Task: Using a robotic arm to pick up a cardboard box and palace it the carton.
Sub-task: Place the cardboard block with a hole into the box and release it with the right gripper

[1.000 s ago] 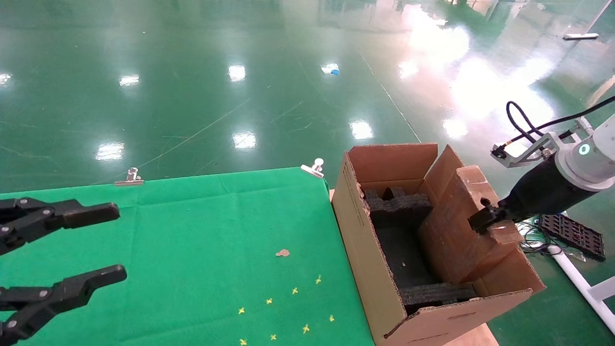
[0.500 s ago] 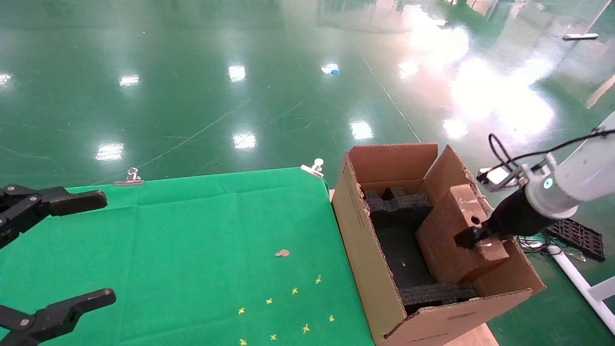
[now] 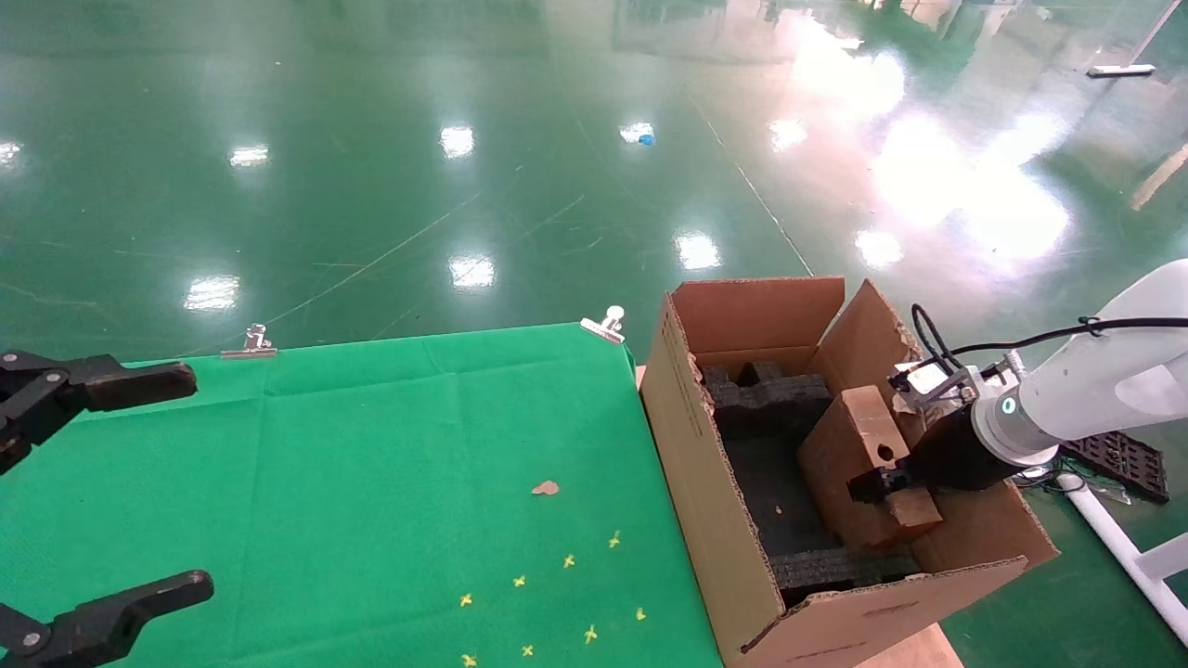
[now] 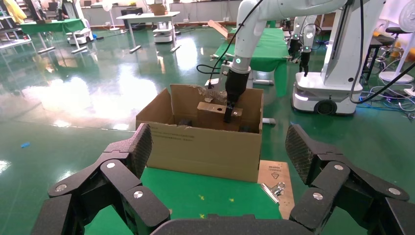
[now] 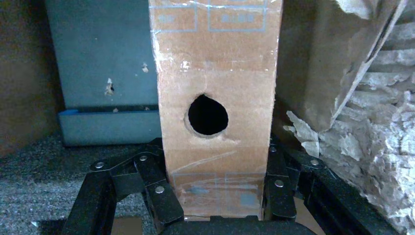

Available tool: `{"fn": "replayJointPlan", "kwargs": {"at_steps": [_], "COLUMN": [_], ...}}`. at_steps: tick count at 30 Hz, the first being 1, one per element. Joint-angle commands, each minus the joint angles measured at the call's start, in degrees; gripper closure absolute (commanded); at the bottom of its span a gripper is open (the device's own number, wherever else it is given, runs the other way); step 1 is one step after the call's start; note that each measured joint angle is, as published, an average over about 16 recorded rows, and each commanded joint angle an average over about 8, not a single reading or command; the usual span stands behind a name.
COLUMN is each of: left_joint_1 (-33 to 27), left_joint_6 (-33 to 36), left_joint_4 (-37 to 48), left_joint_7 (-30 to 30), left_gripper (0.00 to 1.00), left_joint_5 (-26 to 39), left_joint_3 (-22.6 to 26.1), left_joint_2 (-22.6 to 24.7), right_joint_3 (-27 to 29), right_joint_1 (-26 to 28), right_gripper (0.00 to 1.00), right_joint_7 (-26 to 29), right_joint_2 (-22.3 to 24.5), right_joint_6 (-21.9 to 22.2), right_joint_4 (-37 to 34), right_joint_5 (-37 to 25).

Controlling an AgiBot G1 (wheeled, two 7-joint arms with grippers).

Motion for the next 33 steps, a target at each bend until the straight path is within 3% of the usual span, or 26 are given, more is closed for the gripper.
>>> {"fn": "replayJointPlan", "kwargs": {"at_steps": [1, 3, 33], "left_joint_1": [0.0, 0.0, 0.0], "left_joint_6": [0.0, 0.0, 0.0], "left_joint_4": [0.0, 0.0, 0.0], "left_joint_7": [0.0, 0.0, 0.1], "left_gripper": [0.0, 0.0, 0.0], "left_joint_5": [0.0, 0.0, -0.1], "left_joint_3": [0.0, 0.0, 0.1], "left_joint_2": [0.0, 0.0, 0.0], "right_joint_3": [0.6, 0.7, 1.2], "right_joint_1": [-0.6, -0.4, 4.9], "right_gripper": [0.19, 0.0, 0.0], "right_joint_7": [-1.5, -2.5, -8.5], "right_joint_2": [-0.3, -0.6, -4.1], "right_joint_6": [0.2, -0.2, -4.0], "right_joint_4": [-1.2, -2.3, -10.6], "right_joint_5": [0.9, 1.1, 1.5]}}
